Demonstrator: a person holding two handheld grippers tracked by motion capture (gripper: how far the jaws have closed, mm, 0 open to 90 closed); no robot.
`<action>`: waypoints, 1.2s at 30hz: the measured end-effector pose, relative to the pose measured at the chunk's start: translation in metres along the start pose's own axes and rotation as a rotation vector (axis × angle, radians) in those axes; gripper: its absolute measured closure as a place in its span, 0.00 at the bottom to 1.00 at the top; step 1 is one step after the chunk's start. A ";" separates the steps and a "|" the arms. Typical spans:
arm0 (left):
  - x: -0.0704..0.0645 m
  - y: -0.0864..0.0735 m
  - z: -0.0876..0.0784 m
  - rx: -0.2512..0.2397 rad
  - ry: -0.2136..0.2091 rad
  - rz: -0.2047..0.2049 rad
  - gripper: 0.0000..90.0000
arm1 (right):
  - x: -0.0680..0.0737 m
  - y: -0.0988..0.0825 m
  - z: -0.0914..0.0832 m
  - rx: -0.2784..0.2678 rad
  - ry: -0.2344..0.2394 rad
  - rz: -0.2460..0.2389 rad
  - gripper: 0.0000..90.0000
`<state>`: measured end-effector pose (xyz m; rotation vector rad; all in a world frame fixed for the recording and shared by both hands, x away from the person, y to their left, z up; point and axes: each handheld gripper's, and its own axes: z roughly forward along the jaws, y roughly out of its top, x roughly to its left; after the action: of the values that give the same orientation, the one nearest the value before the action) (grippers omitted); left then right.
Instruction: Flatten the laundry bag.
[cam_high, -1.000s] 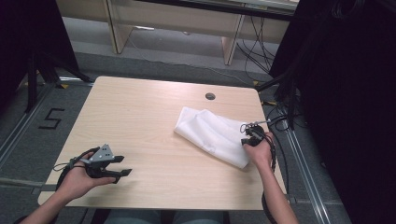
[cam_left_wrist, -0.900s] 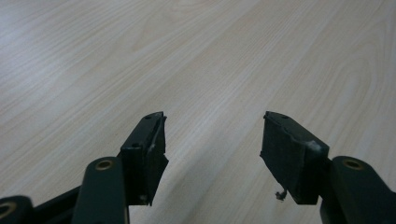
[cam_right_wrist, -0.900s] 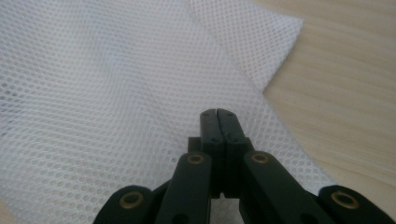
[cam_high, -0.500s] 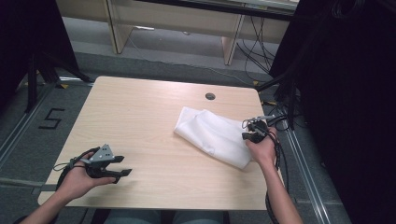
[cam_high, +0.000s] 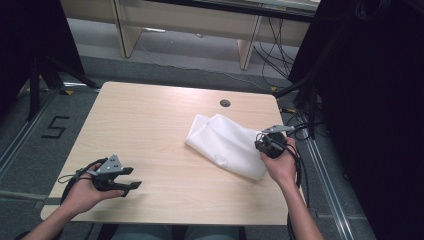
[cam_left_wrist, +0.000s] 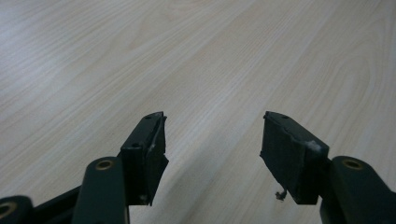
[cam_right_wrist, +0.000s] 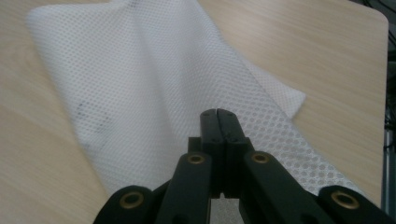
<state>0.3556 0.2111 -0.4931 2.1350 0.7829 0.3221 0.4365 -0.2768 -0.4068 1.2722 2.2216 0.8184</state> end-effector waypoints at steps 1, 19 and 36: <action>0.001 0.000 0.000 0.000 -0.001 0.022 0.44 | 0.000 0.000 0.000 0.000 0.000 0.000 1.00; -0.014 0.004 0.012 0.026 -0.049 0.006 0.47 | -0.004 -0.014 0.016 0.060 0.038 0.049 0.89; -0.013 0.004 0.012 0.028 -0.041 0.015 0.46 | -0.031 -0.026 0.084 0.236 0.045 0.092 0.74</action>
<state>0.3530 0.1940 -0.4971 2.1677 0.7523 0.2766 0.4892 -0.2911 -0.4827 1.4885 2.3658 0.6367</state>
